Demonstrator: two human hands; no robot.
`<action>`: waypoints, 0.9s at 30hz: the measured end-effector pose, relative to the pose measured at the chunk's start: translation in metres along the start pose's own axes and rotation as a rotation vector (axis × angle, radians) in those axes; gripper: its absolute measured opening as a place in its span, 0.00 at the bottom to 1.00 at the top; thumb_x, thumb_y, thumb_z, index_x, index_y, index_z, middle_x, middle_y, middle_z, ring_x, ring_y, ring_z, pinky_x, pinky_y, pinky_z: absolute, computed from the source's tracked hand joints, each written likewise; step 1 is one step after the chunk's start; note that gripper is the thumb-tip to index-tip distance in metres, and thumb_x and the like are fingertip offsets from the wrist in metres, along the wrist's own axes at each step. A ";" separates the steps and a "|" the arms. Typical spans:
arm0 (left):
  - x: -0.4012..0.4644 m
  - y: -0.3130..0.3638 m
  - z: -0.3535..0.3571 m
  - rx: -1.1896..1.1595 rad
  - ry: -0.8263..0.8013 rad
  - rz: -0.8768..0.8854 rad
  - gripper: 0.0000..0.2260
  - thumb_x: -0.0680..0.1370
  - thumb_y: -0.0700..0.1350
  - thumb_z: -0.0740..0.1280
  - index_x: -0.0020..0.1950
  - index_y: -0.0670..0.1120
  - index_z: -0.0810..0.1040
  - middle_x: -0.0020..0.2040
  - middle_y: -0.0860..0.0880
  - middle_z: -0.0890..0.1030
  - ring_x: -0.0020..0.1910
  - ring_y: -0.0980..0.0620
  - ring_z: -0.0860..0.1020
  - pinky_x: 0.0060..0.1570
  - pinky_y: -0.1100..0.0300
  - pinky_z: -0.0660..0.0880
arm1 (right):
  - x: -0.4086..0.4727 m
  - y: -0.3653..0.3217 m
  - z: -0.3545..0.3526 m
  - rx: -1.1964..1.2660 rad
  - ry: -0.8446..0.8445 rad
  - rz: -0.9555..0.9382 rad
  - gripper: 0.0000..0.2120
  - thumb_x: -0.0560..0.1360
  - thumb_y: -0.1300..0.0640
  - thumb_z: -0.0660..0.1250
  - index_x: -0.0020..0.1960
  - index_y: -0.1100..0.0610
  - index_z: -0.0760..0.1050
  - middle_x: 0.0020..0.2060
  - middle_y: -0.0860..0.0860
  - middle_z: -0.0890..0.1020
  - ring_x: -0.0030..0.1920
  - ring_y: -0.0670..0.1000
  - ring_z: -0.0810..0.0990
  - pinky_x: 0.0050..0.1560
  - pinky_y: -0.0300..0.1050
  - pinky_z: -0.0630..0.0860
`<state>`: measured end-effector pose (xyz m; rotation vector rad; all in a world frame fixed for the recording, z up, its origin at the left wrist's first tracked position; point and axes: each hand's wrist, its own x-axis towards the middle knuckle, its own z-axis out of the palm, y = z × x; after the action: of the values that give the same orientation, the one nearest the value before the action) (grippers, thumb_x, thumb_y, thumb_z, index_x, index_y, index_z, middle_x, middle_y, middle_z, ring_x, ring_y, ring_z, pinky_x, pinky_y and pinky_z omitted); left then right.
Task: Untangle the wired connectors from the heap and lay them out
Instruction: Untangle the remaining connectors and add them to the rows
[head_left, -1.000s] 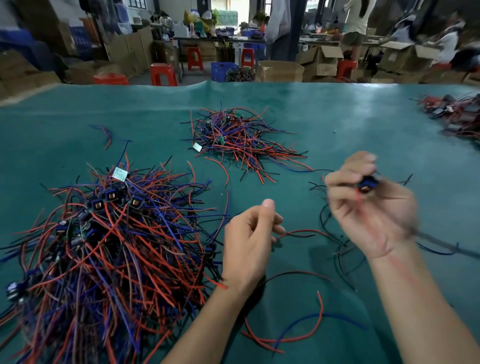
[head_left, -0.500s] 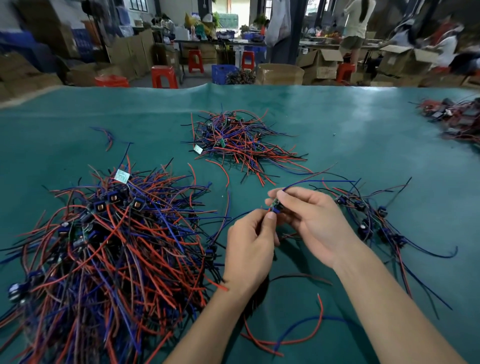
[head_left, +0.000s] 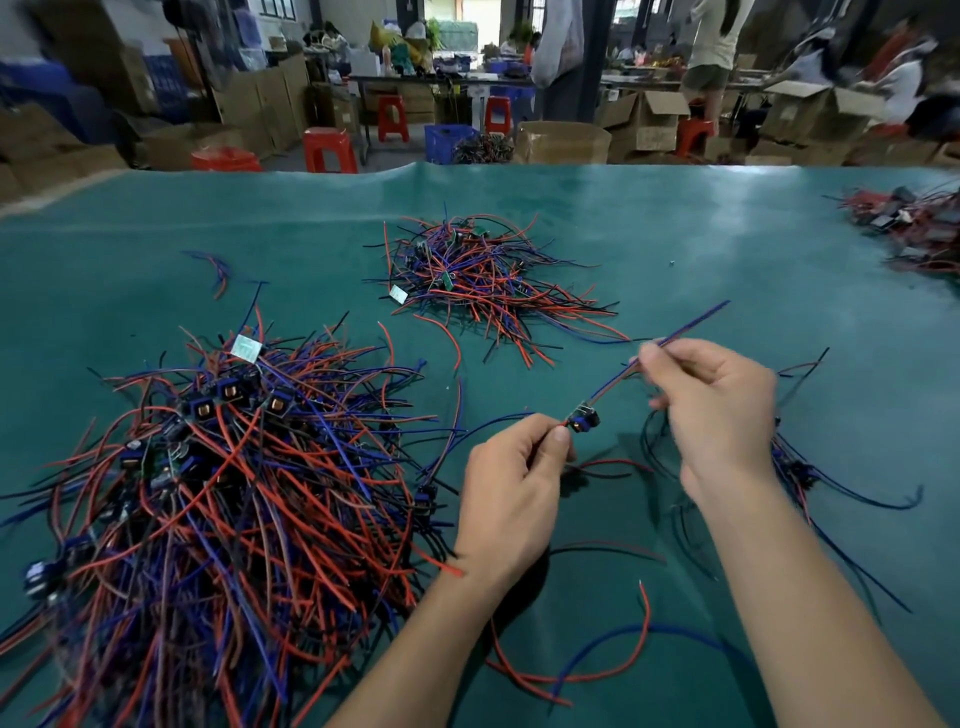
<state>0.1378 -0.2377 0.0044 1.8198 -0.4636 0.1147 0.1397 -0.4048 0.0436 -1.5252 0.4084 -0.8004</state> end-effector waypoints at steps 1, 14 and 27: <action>0.000 -0.001 0.000 -0.003 0.004 -0.001 0.12 0.82 0.46 0.63 0.40 0.45 0.76 0.25 0.57 0.69 0.28 0.57 0.65 0.31 0.61 0.60 | 0.004 -0.001 -0.005 0.034 0.078 0.013 0.10 0.76 0.63 0.74 0.38 0.53 0.81 0.33 0.47 0.85 0.33 0.43 0.81 0.29 0.34 0.73; 0.002 -0.002 0.001 -0.153 0.149 -0.047 0.14 0.85 0.43 0.58 0.40 0.46 0.73 0.26 0.51 0.72 0.26 0.53 0.67 0.30 0.56 0.66 | -0.033 0.001 0.026 -0.016 -0.574 0.211 0.09 0.78 0.54 0.71 0.47 0.59 0.84 0.40 0.51 0.85 0.39 0.46 0.80 0.33 0.38 0.73; -0.001 0.002 0.002 0.040 -0.039 0.022 0.13 0.81 0.50 0.60 0.40 0.45 0.74 0.29 0.51 0.78 0.30 0.54 0.74 0.37 0.54 0.74 | 0.002 -0.056 -0.021 0.255 0.115 -0.213 0.06 0.79 0.59 0.70 0.44 0.51 0.81 0.37 0.45 0.83 0.35 0.44 0.76 0.36 0.38 0.72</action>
<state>0.1353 -0.2401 0.0052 1.8590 -0.5117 0.1043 0.1153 -0.4138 0.0978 -1.3016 0.2190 -1.0686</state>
